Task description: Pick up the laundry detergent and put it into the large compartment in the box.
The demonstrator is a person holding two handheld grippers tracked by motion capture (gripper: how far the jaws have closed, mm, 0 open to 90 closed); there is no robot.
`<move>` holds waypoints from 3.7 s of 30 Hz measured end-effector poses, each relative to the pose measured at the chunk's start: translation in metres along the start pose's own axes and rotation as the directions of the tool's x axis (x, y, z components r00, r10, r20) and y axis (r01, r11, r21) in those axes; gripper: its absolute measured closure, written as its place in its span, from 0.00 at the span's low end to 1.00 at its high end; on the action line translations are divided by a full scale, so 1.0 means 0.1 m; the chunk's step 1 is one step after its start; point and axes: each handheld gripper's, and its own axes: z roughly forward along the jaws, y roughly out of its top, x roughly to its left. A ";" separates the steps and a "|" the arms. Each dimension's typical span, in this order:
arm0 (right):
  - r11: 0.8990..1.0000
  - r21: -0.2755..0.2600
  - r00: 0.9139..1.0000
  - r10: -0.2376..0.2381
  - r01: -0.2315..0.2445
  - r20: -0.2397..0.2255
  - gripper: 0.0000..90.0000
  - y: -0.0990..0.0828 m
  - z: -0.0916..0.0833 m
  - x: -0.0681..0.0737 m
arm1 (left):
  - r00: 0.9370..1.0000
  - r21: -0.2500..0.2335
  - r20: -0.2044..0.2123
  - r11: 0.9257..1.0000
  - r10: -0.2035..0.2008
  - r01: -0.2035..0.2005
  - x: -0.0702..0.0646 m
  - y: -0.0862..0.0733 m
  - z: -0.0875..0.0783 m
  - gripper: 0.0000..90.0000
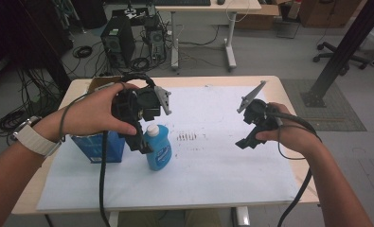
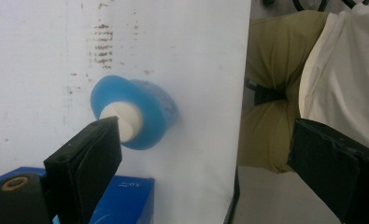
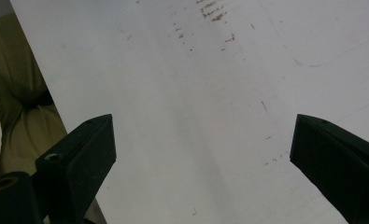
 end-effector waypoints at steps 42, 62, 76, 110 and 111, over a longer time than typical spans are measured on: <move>1.000 -0.008 1.000 -0.005 0.005 -0.007 0.09 -0.03 0.00 0.02 | 0.996 -0.009 -0.035 0.997 -0.083 0.083 -0.04 0.02 -0.07 0.08; 1.000 -0.010 1.000 -0.012 0.012 -0.010 0.09 -0.02 0.00 0.02 | 0.959 -0.023 -0.098 0.964 -0.264 0.263 0.04 0.07 -0.17 0.09; 1.000 -0.015 1.000 -0.016 0.016 -0.008 0.09 -0.01 -0.01 0.02 | 0.916 -0.037 -0.118 0.924 -0.382 0.381 0.10 0.09 -0.21 0.09; 0.999 -0.028 1.000 -0.027 0.027 -0.012 0.09 0.03 0.01 0.01 | 0.780 -0.006 -0.158 0.790 -0.606 0.613 0.31 0.10 -0.05 0.10; 0.999 -0.029 1.000 -0.027 0.027 -0.011 0.09 0.03 0.01 0.01 | 0.774 -0.007 -0.159 0.784 -0.613 0.620 0.32 0.09 -0.05 0.10</move>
